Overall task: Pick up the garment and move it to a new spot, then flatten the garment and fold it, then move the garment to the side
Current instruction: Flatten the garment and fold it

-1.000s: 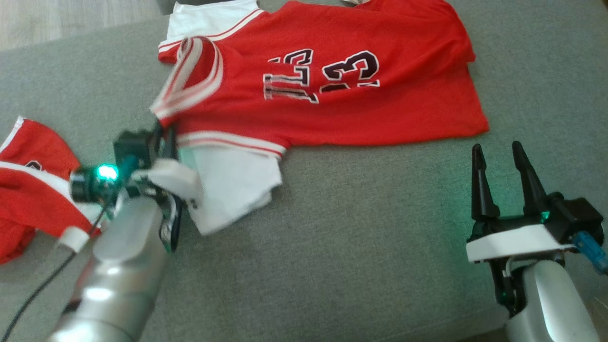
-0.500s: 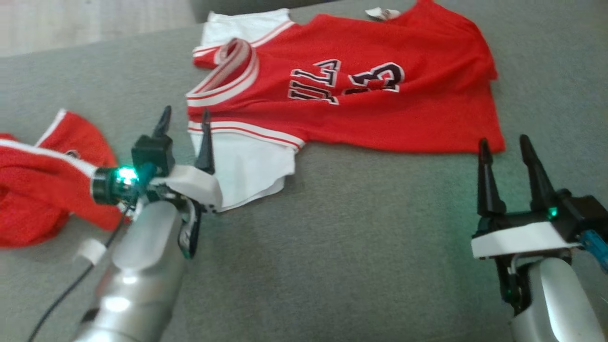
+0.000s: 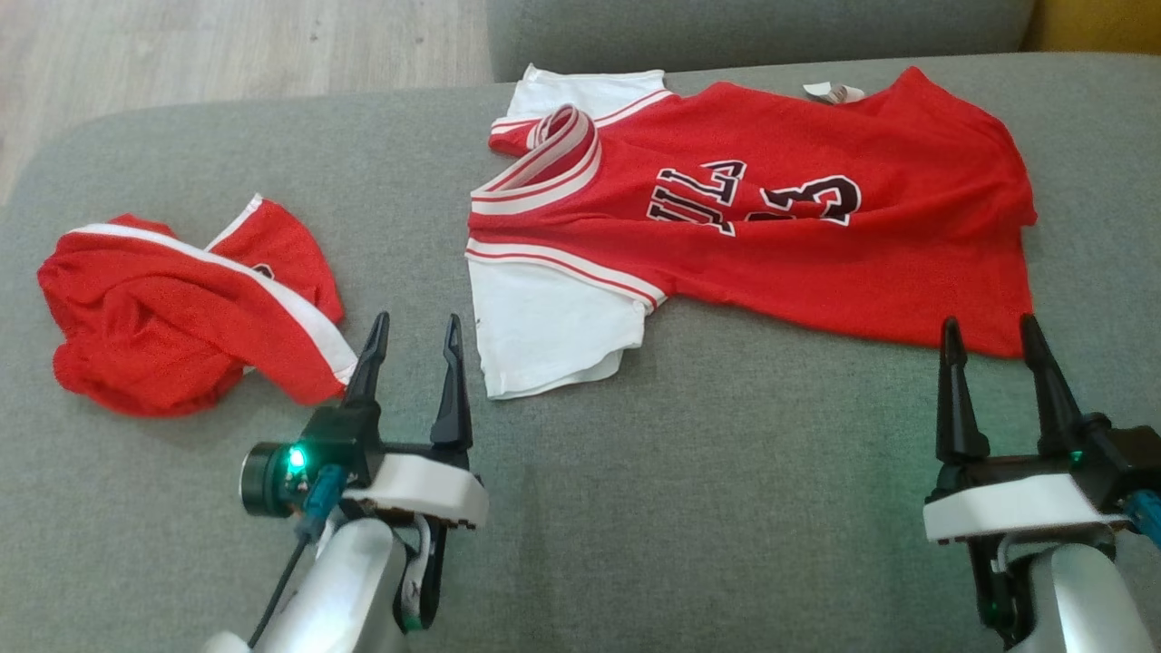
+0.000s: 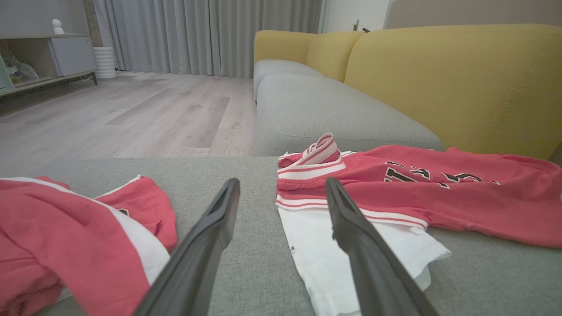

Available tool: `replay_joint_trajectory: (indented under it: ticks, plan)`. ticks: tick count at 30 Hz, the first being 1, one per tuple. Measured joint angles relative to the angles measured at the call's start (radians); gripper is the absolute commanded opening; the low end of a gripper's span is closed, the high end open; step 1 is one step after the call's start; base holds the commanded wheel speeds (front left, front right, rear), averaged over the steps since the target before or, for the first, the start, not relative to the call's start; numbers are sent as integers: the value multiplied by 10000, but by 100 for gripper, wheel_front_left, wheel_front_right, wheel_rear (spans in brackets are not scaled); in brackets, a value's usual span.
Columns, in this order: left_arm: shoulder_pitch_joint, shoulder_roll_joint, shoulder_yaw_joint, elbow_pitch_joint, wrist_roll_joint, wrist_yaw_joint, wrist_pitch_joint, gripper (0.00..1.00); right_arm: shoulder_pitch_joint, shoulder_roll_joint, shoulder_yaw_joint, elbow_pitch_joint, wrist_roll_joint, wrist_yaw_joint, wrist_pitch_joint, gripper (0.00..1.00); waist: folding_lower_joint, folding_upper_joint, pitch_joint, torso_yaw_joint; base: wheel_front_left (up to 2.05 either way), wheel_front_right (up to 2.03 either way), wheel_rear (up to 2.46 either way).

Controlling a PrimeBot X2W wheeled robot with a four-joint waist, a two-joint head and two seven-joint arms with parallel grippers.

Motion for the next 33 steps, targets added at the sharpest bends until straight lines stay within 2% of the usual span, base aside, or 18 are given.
replay_joint_trajectory:
  ticks: [4, 10, 26, 30, 31, 32, 33]
  plan:
    - [53, -4, -144, 48, 56, -19, 0, 100, -3, 2, 63, 0, 4, 0, 0, 100, 1, 0, -23, 1, 0, 0, 0]
    - [37, -36, -625, 905, 27, -194, 282, 100, -9, 2, 182, 0, 48, 0, 0, 100, 1, 0, 70, -187, 0, 0, 0]
    - [-1118, -48, -598, 3093, -453, -86, 1039, 100, -107, 2, 443, 58, 222, 0, 0, 100, 3, 0, 640, -1028, 0, 0, 0]
    - [-1402, -50, -646, 3379, -477, -211, 1300, 100, -188, 2, 437, 58, 265, 0, 0, 100, 2, 0, 752, -1182, 0, 0, 0]
    - [-1490, -50, -662, 3442, -479, -278, 1377, 69, -217, 0, 431, 58, 301, 0, 0, 100, 2, 0, 760, -1199, 0, 0, 0]
    - [-1546, -48, -665, 3490, -522, -295, 1427, 15, -242, 0, 428, 58, 301, 0, 0, 100, 2, 0, 755, -1205, 0, 0, 0]
    - [-1586, -52, -681, 3530, -583, -309, 1444, 0, -261, 0, 422, 58, 301, 0, 0, 100, 3, 0, 739, -1205, 0, 0, 0]
